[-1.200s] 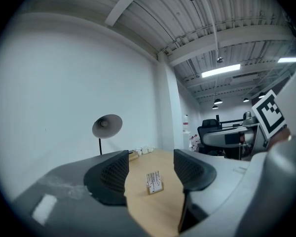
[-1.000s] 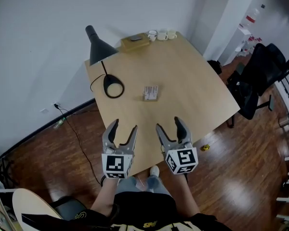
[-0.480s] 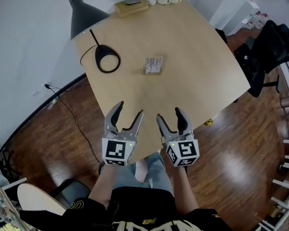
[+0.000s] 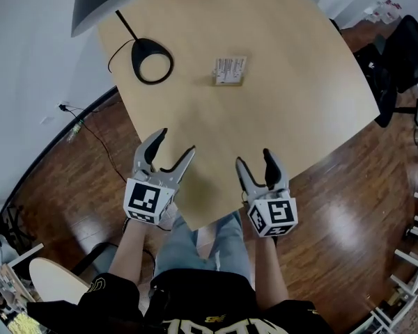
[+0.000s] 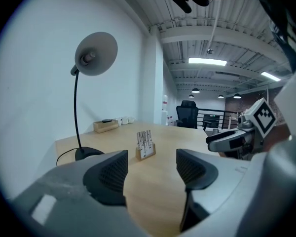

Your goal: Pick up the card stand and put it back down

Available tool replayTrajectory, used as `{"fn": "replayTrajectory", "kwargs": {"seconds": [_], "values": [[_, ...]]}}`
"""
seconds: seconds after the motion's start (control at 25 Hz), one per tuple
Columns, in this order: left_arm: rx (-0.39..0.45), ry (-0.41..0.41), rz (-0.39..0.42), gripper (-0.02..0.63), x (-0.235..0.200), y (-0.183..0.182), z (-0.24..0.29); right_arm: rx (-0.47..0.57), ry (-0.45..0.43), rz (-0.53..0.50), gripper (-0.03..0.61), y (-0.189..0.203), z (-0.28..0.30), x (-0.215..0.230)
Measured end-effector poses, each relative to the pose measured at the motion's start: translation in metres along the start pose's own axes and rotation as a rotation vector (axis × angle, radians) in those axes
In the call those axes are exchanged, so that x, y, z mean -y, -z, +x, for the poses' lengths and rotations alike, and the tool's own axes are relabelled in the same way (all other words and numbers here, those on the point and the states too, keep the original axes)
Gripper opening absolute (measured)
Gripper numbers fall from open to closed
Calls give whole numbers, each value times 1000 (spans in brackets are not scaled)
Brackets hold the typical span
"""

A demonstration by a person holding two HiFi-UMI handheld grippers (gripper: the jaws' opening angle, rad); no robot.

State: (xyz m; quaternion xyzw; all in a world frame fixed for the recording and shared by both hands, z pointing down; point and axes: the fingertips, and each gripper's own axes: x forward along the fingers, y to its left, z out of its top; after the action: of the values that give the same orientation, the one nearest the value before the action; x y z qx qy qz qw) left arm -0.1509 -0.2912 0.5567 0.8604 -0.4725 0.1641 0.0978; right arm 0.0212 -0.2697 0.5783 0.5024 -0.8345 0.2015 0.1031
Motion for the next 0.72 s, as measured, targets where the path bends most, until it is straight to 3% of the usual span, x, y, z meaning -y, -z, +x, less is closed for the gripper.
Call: {"fn": "replayTrajectory", "kwargs": {"seconds": [0.12,0.32,0.48,0.72], "values": [[-14,20,16,325,-24,5,-1,-5,11,12,311,7,7,10],[-85,37,103,383,-81,19,4,-13,14,13,311,11,22,24],[-137,54,131,489,-122,23,26,24,53,66,311,-1,38,42],[-117,184,162,614,-131,10,92,22,33,45,307,-16,68,46]]}}
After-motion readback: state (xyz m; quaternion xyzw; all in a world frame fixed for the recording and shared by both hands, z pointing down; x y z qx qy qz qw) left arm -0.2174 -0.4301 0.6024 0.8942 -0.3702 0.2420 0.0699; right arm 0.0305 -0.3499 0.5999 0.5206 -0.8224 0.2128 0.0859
